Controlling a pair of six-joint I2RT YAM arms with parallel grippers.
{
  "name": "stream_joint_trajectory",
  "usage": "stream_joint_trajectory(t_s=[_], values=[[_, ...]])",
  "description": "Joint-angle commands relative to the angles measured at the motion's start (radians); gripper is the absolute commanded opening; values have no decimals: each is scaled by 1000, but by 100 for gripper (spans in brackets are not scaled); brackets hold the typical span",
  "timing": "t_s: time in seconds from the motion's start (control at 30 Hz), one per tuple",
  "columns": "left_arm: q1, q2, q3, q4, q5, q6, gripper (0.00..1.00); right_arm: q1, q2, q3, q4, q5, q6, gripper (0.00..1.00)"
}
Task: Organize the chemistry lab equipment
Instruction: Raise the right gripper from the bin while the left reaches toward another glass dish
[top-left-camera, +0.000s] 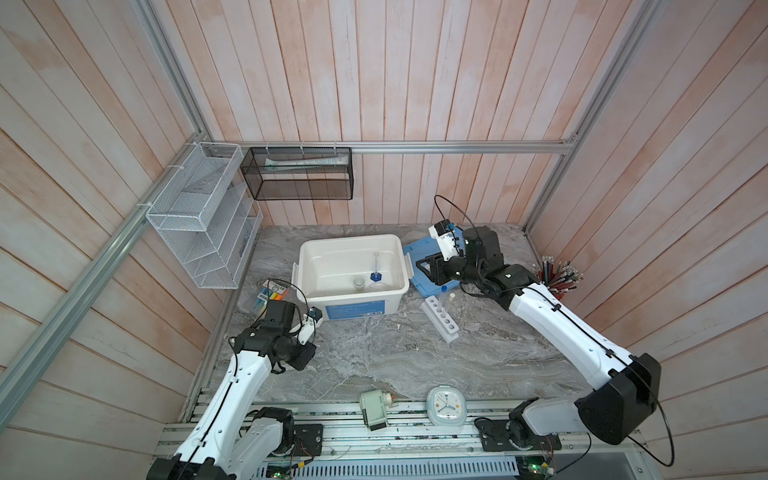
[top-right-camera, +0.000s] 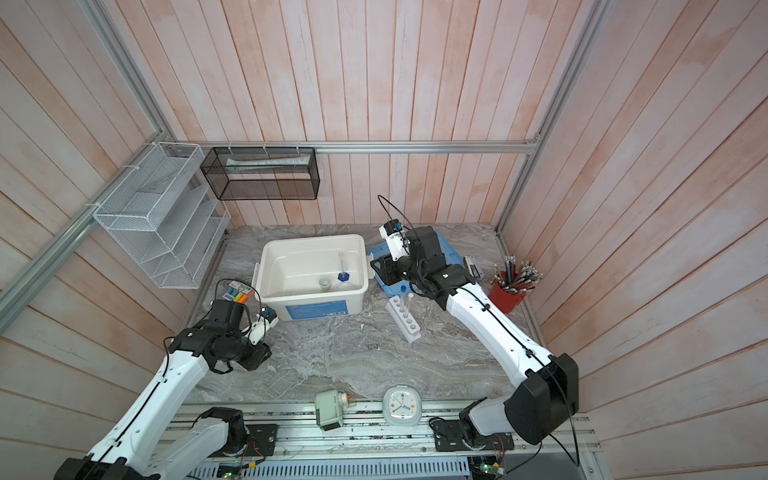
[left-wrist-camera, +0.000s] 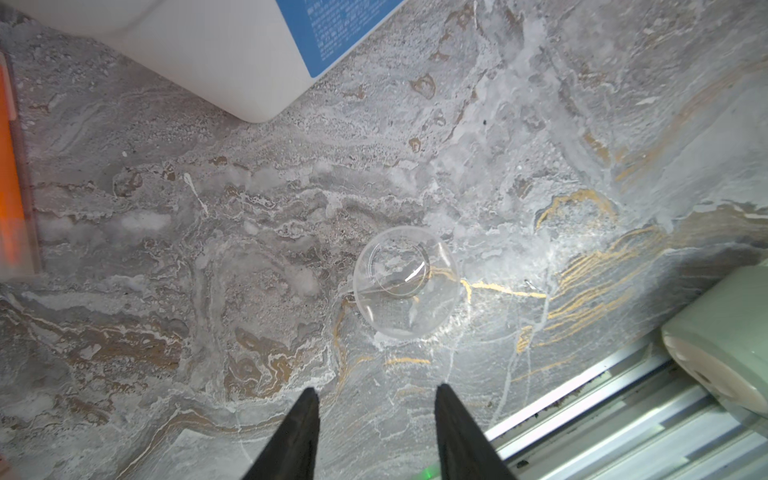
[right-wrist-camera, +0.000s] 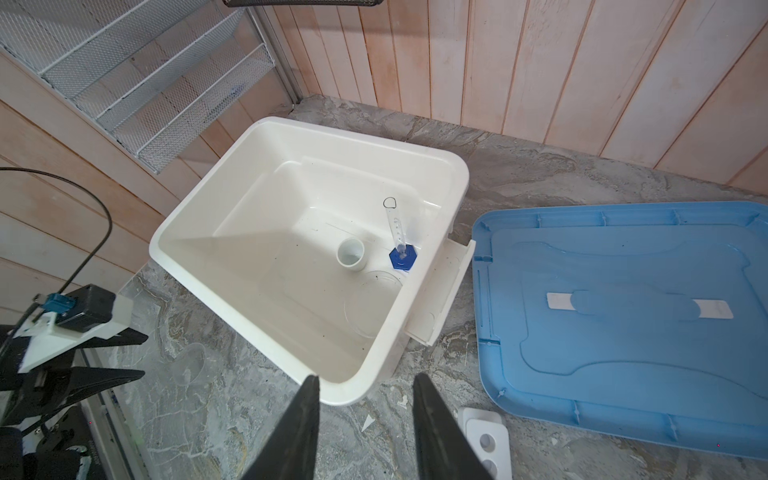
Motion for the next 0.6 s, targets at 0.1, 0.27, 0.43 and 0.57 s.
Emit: stream_joint_trajectory(t_s=[0.1, 0.27, 0.43, 0.57], values=[[8, 91, 35, 53, 5, -29, 39, -31, -1, -41, 67, -123, 43, 38], [8, 152, 40, 74, 6, -36, 39, -40, 16, -46, 78, -157, 55, 37], [4, 206, 55, 83, 0, -49, 32, -59, 30, -50, 87, -178, 63, 36], [1, 230, 64, 85, -21, -63, 30, -62, 15, -63, 93, -186, 69, 36]])
